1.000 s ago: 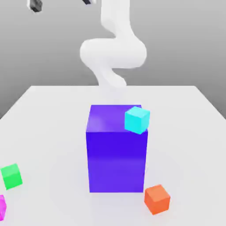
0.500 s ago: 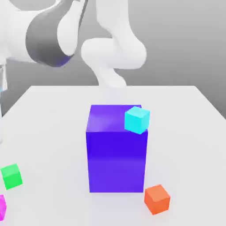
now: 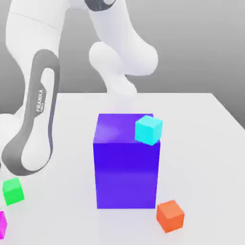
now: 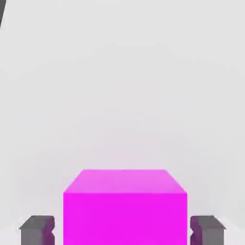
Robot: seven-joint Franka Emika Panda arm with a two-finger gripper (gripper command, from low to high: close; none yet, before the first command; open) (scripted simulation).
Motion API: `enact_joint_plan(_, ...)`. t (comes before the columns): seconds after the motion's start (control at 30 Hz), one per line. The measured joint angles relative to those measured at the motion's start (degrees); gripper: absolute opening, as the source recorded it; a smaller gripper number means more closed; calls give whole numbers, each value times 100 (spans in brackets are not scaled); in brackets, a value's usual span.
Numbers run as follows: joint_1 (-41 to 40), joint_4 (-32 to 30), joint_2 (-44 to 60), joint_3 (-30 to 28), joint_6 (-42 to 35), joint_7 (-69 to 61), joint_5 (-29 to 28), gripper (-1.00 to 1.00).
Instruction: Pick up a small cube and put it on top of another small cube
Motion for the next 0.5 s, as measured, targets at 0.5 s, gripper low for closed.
enact_joint_plan(0.5, 264, -1528, -2094, -927, -570, 1938, -415, -100)
